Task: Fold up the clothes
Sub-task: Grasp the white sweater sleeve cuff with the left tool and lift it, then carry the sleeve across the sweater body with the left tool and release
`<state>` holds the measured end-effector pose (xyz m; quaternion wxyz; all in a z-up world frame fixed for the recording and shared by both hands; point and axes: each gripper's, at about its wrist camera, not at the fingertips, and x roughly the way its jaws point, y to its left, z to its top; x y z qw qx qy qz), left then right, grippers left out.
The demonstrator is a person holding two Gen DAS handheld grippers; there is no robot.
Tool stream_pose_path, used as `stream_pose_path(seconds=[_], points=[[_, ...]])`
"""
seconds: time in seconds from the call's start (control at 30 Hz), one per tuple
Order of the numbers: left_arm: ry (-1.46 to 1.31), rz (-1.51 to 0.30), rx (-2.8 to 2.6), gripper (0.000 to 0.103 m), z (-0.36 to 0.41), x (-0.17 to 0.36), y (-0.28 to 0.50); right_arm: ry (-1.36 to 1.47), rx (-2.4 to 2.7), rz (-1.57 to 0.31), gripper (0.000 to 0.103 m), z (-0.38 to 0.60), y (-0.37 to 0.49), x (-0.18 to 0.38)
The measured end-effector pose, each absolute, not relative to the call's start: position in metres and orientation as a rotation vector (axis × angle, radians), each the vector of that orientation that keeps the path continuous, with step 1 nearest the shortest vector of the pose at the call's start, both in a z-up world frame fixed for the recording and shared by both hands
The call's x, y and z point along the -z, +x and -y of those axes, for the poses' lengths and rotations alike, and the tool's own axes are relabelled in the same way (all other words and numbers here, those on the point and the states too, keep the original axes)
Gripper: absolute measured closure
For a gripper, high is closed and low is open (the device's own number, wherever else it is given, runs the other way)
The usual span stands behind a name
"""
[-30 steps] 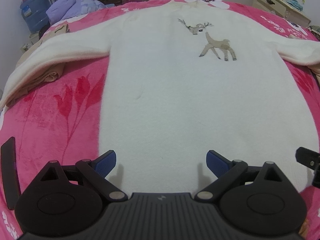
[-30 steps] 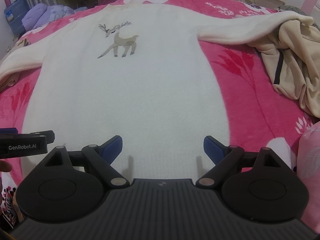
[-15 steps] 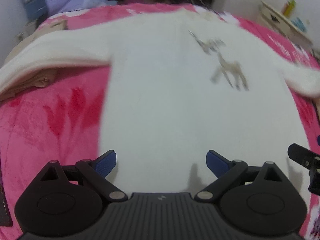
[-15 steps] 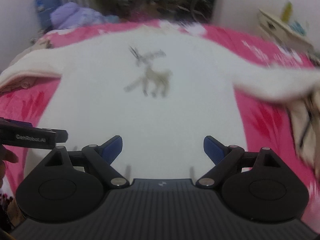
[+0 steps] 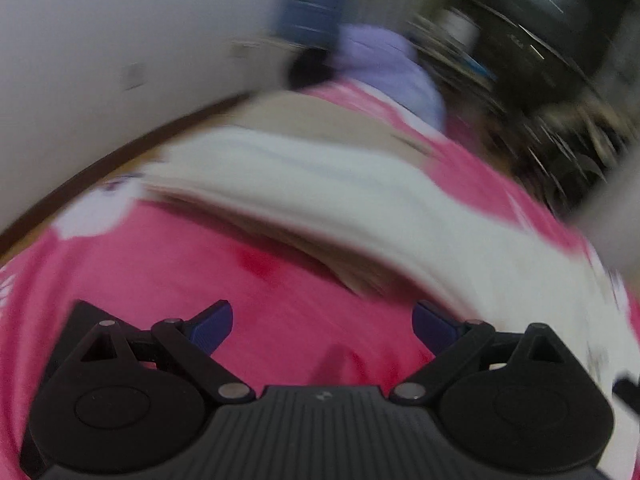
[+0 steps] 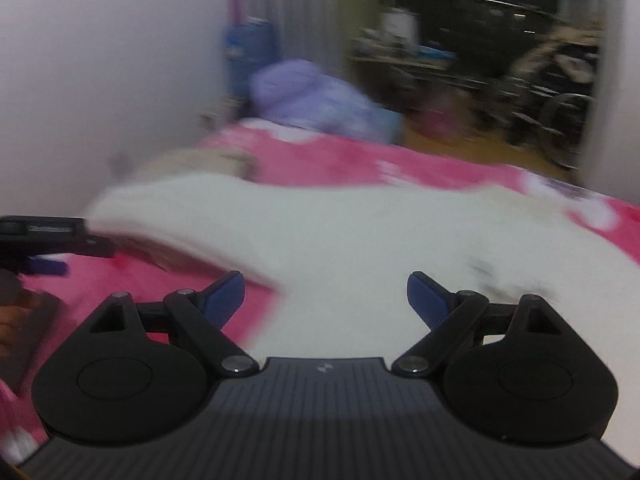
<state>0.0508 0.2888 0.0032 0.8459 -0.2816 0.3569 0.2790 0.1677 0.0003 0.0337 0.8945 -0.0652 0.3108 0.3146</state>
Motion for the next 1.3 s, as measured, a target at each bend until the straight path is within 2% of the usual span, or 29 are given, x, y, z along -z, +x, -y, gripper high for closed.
stream_pose_path(seconds=[0.13, 0.33, 0.4, 0.5, 0.6, 0.67, 0.87, 0.97, 1.3], points=[[-0.812, -0.691, -0.712, 0.007, -0.345, 0.009, 0.042, -0.115, -0.792, -0.595, 0.015, -0.057, 0.178, -0.028], [-1.033, -0.599, -0.798, 0.018, -0.399, 0.033, 0.035, -0.165, -0.933, -0.539, 0.016, -0.117, 0.165, -0.014], [-1.061, -0.569, -0.799, 0.02, -0.41, 0.037, 0.035, -0.186, -0.975, -0.531, 0.019, -0.13, 0.163, -0.011], [-1.124, -0.557, -0.789, 0.028, -0.422, 0.045, 0.039, -0.217, -1.003, -0.513, 0.023, -0.141, 0.16, -0.007], [-1.153, -0.537, -0.767, 0.045, -0.431, 0.054, 0.043, -0.203, -1.007, -0.534, 0.025, -0.146, 0.161, -0.006], [-1.159, -0.513, -0.748, 0.063, -0.434, 0.055, 0.046, -0.191, -1.002, -0.547, 0.025, -0.147, 0.161, -0.005], [-1.043, -0.503, -0.752, 0.086, -0.426, 0.04, 0.045, -0.181, -1.001, -0.579, 0.025, -0.14, 0.163, 0.001], [-0.976, -0.487, -0.741, 0.091, -0.42, 0.029, 0.042, -0.168, -0.99, -0.603, 0.025, -0.133, 0.165, 0.002], [-0.785, -0.436, -0.644, 0.094, -0.398, -0.002, 0.049, -0.143, -0.953, -0.648, 0.025, -0.106, 0.178, -0.02]])
